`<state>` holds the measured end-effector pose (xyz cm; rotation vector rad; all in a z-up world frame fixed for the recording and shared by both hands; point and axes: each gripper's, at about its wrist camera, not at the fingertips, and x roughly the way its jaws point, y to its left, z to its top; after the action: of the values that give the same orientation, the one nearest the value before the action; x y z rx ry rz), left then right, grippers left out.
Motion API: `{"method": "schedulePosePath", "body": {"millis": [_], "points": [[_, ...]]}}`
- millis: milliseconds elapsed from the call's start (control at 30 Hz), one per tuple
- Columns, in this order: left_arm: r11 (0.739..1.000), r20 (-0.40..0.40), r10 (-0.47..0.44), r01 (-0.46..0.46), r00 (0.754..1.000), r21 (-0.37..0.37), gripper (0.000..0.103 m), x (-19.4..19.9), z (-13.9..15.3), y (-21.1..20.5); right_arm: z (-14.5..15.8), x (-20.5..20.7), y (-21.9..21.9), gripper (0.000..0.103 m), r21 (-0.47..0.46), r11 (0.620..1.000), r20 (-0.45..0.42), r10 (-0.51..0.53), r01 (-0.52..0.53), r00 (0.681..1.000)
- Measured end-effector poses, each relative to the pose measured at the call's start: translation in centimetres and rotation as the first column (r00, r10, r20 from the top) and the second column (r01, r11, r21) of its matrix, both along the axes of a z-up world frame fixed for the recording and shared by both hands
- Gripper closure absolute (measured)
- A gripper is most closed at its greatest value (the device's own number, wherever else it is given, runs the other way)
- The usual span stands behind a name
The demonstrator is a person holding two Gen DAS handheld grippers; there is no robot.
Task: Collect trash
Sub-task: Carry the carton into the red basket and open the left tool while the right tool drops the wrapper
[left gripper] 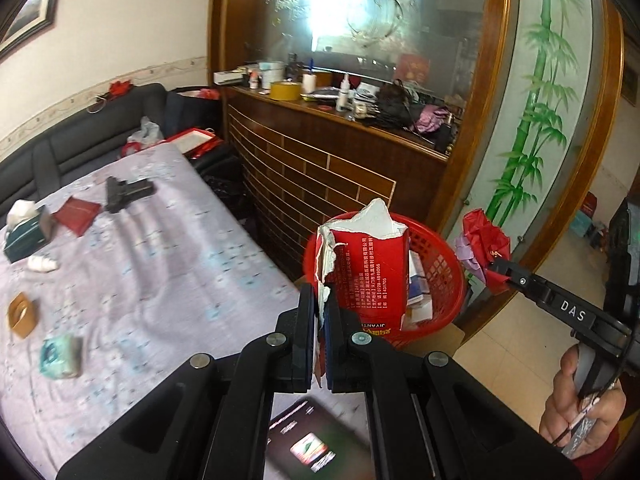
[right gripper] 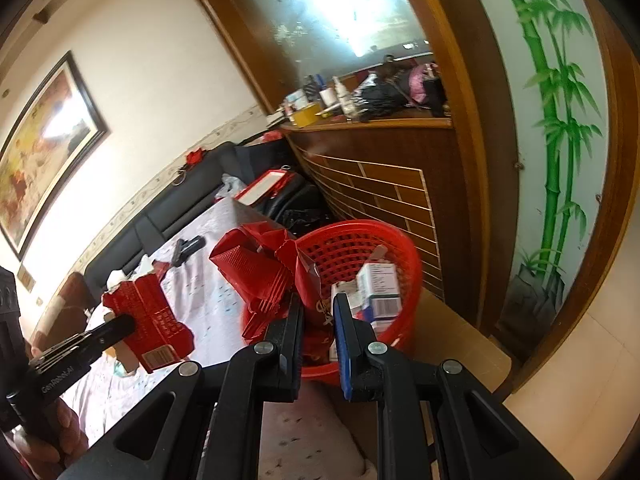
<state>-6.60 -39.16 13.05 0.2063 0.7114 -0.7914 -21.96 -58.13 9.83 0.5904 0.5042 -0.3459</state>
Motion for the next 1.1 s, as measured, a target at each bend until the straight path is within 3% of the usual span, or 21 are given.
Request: {"method": "schedulePosePath", "body": {"millis": [400,1100], "points": [[0.998,-0.039,-0.026,0.028,0.999,0.057,0.099,1.9,-2.6,-6.0,-1.7,2.5,-3.1,0.087,0.023,1.0,-0.038,-0.012,0.013,0.999],[0.994,-0.05,-0.04,0.045,0.998,0.1,0.099,2.7,-4.6,-8.5,-3.1,6.3,-5.0,0.087,0.034,0.999,-0.081,0.014,-0.011,0.997]]}}
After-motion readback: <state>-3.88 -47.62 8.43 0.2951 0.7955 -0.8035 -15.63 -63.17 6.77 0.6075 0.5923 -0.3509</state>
